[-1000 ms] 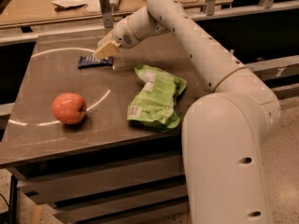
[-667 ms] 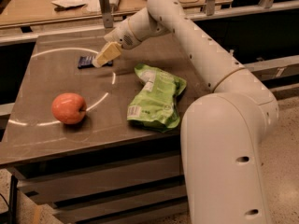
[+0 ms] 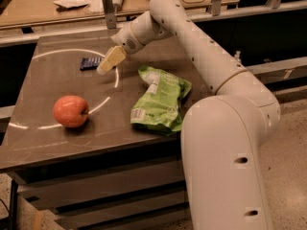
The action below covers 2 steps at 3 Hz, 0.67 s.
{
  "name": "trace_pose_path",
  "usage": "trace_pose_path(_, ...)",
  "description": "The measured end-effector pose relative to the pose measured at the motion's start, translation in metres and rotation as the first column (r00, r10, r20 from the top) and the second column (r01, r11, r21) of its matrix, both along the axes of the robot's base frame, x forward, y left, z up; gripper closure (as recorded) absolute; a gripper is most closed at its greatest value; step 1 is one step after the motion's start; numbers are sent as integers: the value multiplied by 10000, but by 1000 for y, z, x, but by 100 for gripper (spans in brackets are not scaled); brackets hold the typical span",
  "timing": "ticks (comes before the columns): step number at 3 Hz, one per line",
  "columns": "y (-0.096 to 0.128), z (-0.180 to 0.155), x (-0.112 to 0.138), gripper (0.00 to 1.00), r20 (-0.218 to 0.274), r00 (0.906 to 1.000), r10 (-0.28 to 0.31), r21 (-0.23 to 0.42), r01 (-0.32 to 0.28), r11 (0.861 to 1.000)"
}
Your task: Move rxbar blueberry near apple
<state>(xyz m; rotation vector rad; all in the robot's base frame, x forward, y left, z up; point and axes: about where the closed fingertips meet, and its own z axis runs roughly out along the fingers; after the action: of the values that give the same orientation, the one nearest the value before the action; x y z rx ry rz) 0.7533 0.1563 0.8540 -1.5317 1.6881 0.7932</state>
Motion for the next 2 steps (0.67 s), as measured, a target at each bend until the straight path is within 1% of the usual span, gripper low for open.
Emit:
trace_pose_path(1, 4, -7, -2, 14, -147, 9998, 166, -135, -168, 9998)
trace_pose_path(2, 7, -14, -6, 38, -275, 9991, 310, -279, -317, 9991)
